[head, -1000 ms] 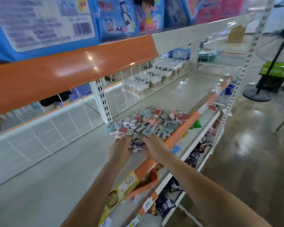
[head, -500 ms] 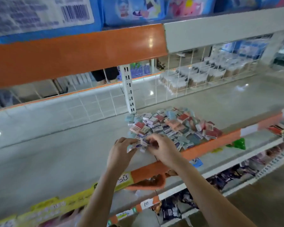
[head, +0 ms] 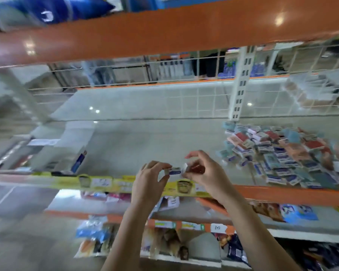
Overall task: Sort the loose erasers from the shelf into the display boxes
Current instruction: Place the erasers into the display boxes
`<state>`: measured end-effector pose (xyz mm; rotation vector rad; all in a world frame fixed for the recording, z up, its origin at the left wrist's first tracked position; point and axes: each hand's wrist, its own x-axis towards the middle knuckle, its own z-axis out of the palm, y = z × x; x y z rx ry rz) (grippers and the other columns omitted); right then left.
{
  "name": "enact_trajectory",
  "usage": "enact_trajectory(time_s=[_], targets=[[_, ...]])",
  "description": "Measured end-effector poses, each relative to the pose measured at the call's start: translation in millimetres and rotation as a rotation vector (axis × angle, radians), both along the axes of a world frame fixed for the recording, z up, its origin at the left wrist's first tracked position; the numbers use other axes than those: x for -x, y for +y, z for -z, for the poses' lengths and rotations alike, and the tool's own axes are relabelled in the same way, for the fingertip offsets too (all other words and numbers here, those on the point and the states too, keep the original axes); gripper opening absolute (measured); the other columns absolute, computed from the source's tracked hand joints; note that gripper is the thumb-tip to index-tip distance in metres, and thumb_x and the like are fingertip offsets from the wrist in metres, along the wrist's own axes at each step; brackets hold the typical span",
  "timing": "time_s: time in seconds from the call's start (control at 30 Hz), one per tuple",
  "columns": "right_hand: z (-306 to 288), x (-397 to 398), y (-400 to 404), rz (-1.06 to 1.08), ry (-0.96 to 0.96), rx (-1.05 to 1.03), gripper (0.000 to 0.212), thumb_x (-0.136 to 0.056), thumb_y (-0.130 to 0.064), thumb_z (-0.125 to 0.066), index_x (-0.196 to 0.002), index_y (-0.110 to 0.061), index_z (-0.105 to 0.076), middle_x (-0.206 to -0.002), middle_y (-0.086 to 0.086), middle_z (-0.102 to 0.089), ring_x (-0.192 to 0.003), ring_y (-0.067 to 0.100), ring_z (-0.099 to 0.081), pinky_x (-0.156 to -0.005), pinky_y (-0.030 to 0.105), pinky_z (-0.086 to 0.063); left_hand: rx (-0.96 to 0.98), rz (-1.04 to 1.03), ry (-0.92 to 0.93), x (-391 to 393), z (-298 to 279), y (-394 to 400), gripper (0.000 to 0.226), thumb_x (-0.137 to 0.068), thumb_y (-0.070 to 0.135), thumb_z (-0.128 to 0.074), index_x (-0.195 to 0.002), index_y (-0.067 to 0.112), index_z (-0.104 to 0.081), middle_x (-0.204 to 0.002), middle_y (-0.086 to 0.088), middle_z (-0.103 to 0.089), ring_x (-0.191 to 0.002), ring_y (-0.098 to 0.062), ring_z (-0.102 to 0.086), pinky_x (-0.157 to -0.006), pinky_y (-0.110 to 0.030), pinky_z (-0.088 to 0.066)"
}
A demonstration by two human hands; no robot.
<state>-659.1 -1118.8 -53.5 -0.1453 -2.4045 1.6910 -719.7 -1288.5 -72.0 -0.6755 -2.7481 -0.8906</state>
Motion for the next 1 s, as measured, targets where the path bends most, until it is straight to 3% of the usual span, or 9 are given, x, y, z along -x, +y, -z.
enact_trajectory(time_s=[0.1, 0.2, 0.33, 0.43, 0.57, 0.67, 0.83, 0.93, 1.0], targets=[[-4, 12, -45, -0.077, 0.006, 0.001, 0.03, -0.073, -0.011, -0.077, -0.093, -0.024, -0.059, -0.078, 0.003, -0.066, -0.068, 0.006, -0.063, -0.065, 0.015, -0.047, -0.025, -0.069, -0.005, 0, -4, -48, 0.027, -0.076, 0.012, -0.072, -0.099, 0.026, -0.071, -0.099, 0.006, -0.066, -0.095, -0.02, -0.06, -0.08, -0.031, -0.046], [-5, 28, -95, -0.051, -0.008, 0.035, 0.022, -0.071, -0.013, -0.079, -0.086, -0.014, -0.063, -0.075, 0.002, -0.068, -0.065, 0.007, -0.066, -0.062, 0.016, -0.049, -0.042, -0.135, -0.009, 3, -9, -100, 0.028, -0.076, 0.012, -0.072, -0.101, 0.025, -0.071, -0.102, 0.005, -0.066, -0.099, -0.021, -0.06, -0.082, -0.03, -0.046], [-5, 46, -168, 0.013, 0.002, 0.017, 0.02, -0.075, -0.017, -0.076, -0.079, -0.026, -0.06, -0.081, 0.0, -0.066, -0.072, 0.008, -0.064, -0.064, 0.022, -0.051, -0.034, -0.173, -0.031, 11, -15, -178, 0.032, -0.074, 0.011, -0.072, -0.103, 0.025, -0.071, -0.106, 0.004, -0.065, -0.1, -0.02, -0.06, -0.083, -0.028, -0.045], [-6, 59, -223, 0.015, 0.024, 0.095, 0.019, -0.077, -0.011, -0.074, -0.075, -0.026, -0.061, -0.078, 0.001, -0.067, -0.078, 0.019, -0.066, -0.072, 0.034, -0.053, -0.032, -0.157, -0.004, 19, -19, -238, 0.031, -0.077, 0.012, -0.071, -0.105, 0.025, -0.07, -0.105, 0.003, -0.065, -0.098, -0.018, -0.059, -0.081, -0.024, -0.041], [-10, 73, -284, -0.019, -0.123, 0.389, 0.014, -0.079, -0.007, -0.071, -0.084, -0.019, -0.066, -0.078, 0.0, -0.07, -0.063, 0.016, -0.066, -0.048, 0.024, -0.046, -0.022, -0.17, 0.0, 34, -22, -300, 0.027, -0.081, 0.015, -0.069, -0.105, 0.025, -0.069, -0.102, 0.004, -0.063, -0.094, -0.016, -0.057, -0.074, -0.02, -0.039], [-14, 83, -313, -0.036, -0.157, 0.458, 0.022, -0.079, 0.003, -0.068, -0.092, -0.015, -0.066, -0.082, 0.006, -0.07, -0.06, 0.013, -0.066, -0.045, 0.019, -0.047, -0.035, -0.199, 0.011, 48, -20, -328, 0.027, -0.079, 0.014, -0.071, -0.104, 0.025, -0.071, -0.1, 0.005, -0.065, -0.089, -0.015, -0.058, -0.07, -0.018, -0.038], [-17, 111, -337, -0.05, -0.111, 0.225, 0.021, -0.082, -0.005, -0.069, -0.091, -0.024, -0.066, -0.089, 0.001, -0.071, -0.073, 0.004, -0.068, -0.061, 0.014, -0.049, -0.03, -0.173, 0.027, 76, -17, -353, 0.025, -0.08, 0.015, -0.07, -0.104, 0.025, -0.07, -0.105, 0.005, -0.065, -0.098, -0.017, -0.056, -0.071, -0.019, -0.035], [-19, 132, -346, -0.069, -0.095, 0.112, 0.018, -0.084, -0.007, -0.067, -0.097, -0.02, -0.066, -0.086, 0.004, -0.071, -0.066, 0.003, -0.066, -0.05, 0.009, -0.044, -0.03, -0.141, 0.04, 99, -19, -362, 0.026, -0.079, 0.014, -0.072, -0.103, 0.021, -0.07, -0.105, 0.001, -0.066, -0.1, -0.022, -0.057, -0.077, -0.025, -0.04], [-20, 151, -350, -0.054, -0.056, 0.073, 0.019, -0.083, -0.005, -0.067, -0.097, -0.017, -0.067, -0.083, 0.008, -0.071, -0.067, 0.01, -0.068, -0.057, 0.019, -0.053, -0.027, -0.118, 0.047, 117, -21, -368, 0.025, -0.078, 0.014, -0.072, -0.101, 0.02, -0.07, -0.102, 0.002, -0.067, -0.097, -0.023, -0.058, -0.078, -0.028, -0.042]])
